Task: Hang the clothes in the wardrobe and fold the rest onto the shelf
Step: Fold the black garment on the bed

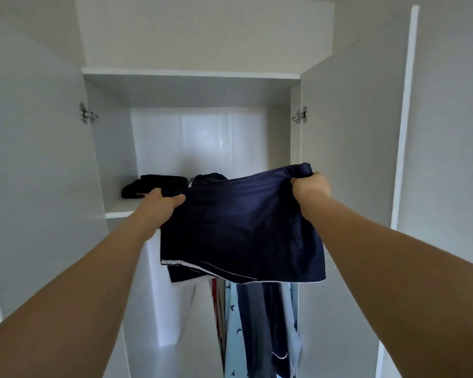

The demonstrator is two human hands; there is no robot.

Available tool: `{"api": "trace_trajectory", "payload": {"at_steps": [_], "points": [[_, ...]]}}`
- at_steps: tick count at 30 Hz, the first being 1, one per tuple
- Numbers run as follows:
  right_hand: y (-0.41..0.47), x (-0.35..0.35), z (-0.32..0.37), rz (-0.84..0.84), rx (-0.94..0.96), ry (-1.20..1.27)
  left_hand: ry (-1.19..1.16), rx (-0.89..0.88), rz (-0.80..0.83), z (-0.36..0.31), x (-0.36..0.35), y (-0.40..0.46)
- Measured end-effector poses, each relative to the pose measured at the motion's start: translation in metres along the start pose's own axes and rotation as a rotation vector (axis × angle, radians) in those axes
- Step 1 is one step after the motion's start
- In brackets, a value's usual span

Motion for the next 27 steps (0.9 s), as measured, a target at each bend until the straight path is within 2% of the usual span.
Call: {"api": "trace_trajectory", "payload": {"at_steps": [9,17,21,27], "points": [[0.175,-0.103,0.034,0.071,0.071,-0.039,-0.046,0.113,-0.159,0.016,0.006,0.147],[0.293,-0.201,0.045,0.064,0.028,-0.135,-0.173,0.16,-0.189,0.033,-0.004,0.264],[0.357,-0.255,0.073,0.017,0.078,-0.149,-0.266,0.194,-0.145,0.054,-0.011,0.333],[0.444,-0.334,0.123,-0.03,0.204,-0.336,-0.389,0.242,0.005,0.083,-0.033,0.433]]}}
Point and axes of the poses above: each hand's wrist, its own y-axis towards the middle knuckle, its own x-axis out of the back of the hand, z = x × y, the point moved 10 cm from there along y, towards the middle knuckle, and after that the axes turned 6 degrees about z, right-handed, at the moved point
